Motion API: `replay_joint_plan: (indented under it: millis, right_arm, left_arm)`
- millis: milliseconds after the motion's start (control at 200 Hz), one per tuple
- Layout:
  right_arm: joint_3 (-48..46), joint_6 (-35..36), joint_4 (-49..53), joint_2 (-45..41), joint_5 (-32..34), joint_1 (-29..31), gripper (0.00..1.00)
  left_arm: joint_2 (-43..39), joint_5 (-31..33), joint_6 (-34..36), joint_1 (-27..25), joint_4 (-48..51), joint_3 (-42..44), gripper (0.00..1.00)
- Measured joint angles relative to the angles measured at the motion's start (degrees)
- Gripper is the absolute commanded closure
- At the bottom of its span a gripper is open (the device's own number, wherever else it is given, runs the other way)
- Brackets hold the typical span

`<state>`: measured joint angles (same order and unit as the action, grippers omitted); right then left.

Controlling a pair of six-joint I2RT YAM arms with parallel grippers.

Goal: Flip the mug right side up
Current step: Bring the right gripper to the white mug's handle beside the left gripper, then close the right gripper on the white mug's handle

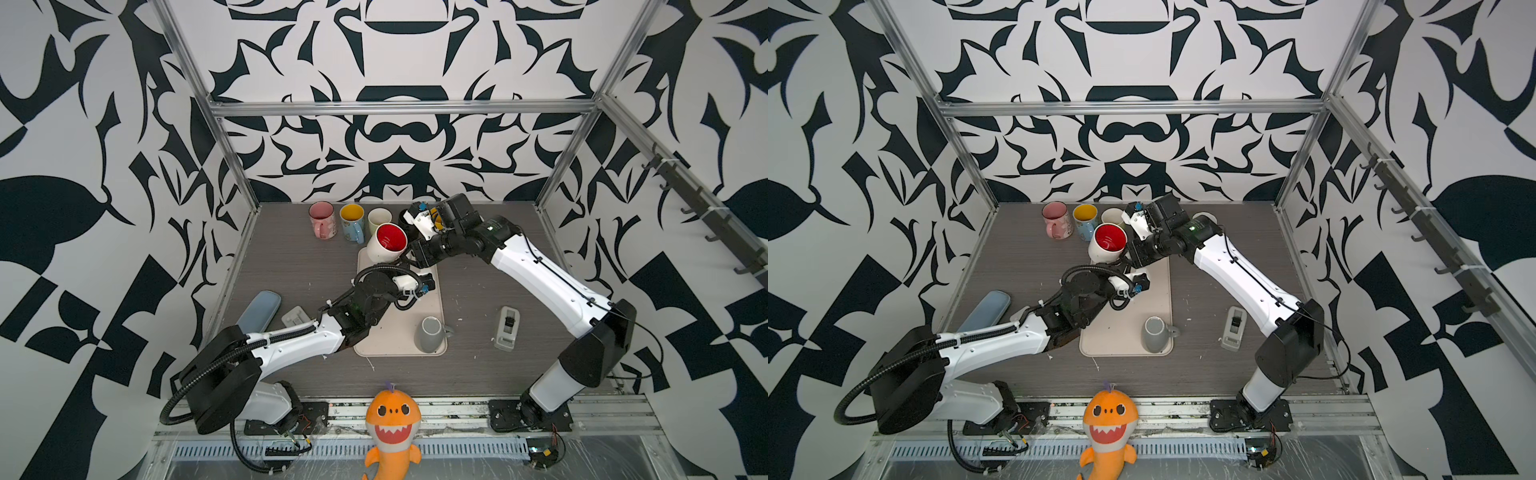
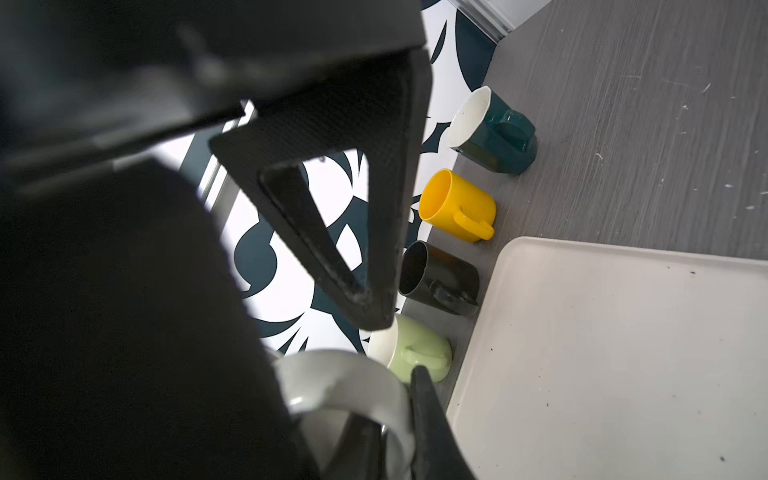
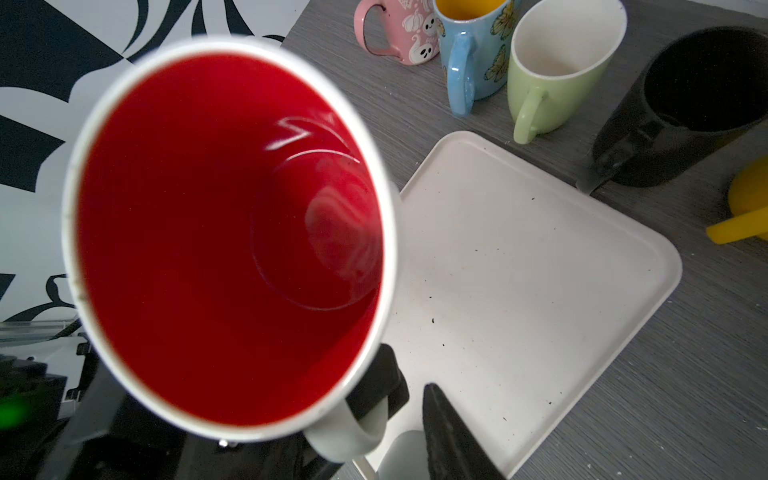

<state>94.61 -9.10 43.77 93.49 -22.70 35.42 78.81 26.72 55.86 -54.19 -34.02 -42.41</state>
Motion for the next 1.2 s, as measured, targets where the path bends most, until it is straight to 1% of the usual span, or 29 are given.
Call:
replay_joint_plan:
  millis: [35, 105, 200, 240, 320, 615, 830, 1040, 1160, 1200]
  right_arm:
    - [0.0, -0.1, -0.1, 0.0, 0.1, 0.0, 0.57]
    - [0.0, -0.3, -0.2, 0.0, 0.2, 0.1, 0.65]
    - [0.0, -0.6, -0.4, 0.0, 0.5, 0.4, 0.79]
    - [0.0, -0.5, -0.4, 0.0, 1.6, 0.6, 0.85]
    - [-0.1, -0.3, -0.4, 0.1, 2.7, 0.4, 1.00]
    - [-0.6, -0.6, -0.6, 0.3, 3.2, 0.5, 1.00]
    - [-3.2, -0.9, -3.0, -1.3, 4.5, 1.0, 1.00]
    - [-5.4, -1.3, -3.8, -3.5, 5.6, 1.2, 1.00]
    - [-5.8, -2.1, -4.9, -3.5, 6.1, 1.3, 1.00]
    - [-5.9, -2.5, -5.2, -3.5, 6.5, 1.5, 1.00]
  left_arm:
    - [-0.1, 0.0, -0.1, 0.0, 0.0, 0.0, 1.00]
    - [-0.1, -0.2, -0.4, 0.0, 0.0, 0.0, 1.00]
    - [-0.1, -0.2, -0.5, -0.2, 0.2, 0.0, 1.00]
    - [-0.2, -0.1, -0.5, -0.2, 0.6, 0.0, 1.00]
    - [-0.6, -0.2, -0.8, -0.2, 0.9, 0.0, 1.00]
    - [-0.6, -0.2, -1.0, -0.3, 1.9, 0.0, 1.00]
    - [-0.6, 0.7, -0.7, -0.6, 2.3, 0.0, 1.00]
    - [-0.6, 1.5, -0.2, -1.2, 2.1, -0.1, 0.88]
    - [-0.6, 2.2, 0.0, -1.3, 2.2, -0.2, 0.77]
    - [-0.6, 2.6, 0.2, -1.3, 2.1, -0.2, 0.71]
